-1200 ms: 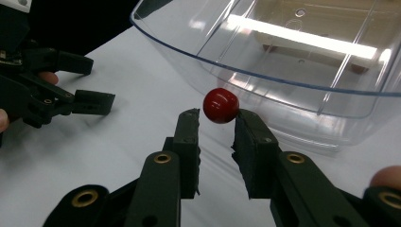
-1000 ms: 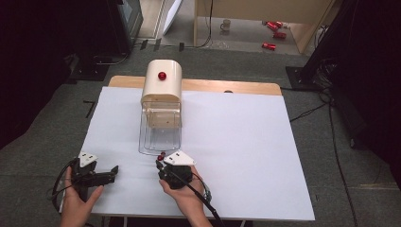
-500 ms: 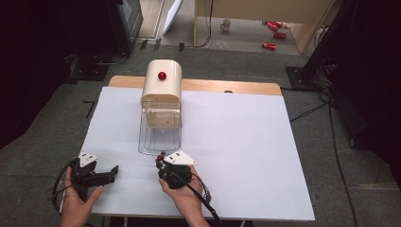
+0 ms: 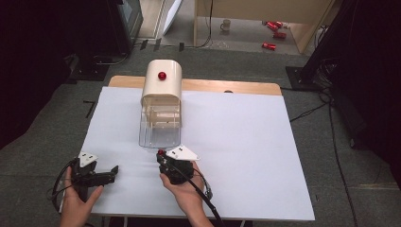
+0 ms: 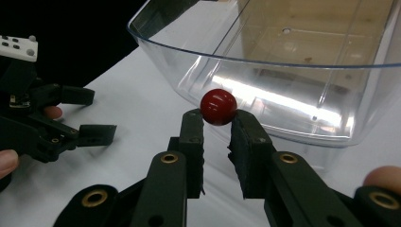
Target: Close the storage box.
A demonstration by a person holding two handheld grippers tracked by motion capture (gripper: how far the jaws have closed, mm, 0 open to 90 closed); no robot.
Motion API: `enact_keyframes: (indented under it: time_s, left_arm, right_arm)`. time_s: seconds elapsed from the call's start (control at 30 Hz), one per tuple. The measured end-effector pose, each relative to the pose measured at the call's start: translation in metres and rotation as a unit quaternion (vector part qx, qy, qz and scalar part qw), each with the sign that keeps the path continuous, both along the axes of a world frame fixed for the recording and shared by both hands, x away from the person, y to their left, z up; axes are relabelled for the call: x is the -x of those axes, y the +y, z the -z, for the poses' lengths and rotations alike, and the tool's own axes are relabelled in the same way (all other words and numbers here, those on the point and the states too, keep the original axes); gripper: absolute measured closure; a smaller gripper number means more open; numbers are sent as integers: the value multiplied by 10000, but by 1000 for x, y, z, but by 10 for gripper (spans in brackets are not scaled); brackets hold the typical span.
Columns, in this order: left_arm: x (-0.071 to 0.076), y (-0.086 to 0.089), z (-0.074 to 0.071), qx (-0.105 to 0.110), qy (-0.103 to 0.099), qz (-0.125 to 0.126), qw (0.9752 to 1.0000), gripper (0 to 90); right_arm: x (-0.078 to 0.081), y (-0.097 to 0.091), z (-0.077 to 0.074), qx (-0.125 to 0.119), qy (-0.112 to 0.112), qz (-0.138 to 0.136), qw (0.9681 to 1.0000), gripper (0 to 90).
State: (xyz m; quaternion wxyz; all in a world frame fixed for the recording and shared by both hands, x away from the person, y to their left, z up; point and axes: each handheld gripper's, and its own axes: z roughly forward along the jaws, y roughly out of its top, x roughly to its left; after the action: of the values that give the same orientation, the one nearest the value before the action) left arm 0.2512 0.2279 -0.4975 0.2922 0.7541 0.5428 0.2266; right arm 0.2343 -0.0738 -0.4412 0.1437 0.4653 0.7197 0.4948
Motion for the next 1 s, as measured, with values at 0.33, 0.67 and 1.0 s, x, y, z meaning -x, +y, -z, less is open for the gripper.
enact_keyframes:
  time_s: [0.33,0.67,1.0]
  left_arm:
    - [0,0,0,12,-10,-10,10000,0]
    - [0,0,0,4,-6,-2,10000,0]
    - [0,0,0,1,-11,-1,10000,0]
  right_arm:
    - [-12,2,-12,111,-121,-13,9999,765]
    - [-25,7,-22,117,-206,43,9997,776]
    - [-45,8,-29,164,-280,130,9994,768]
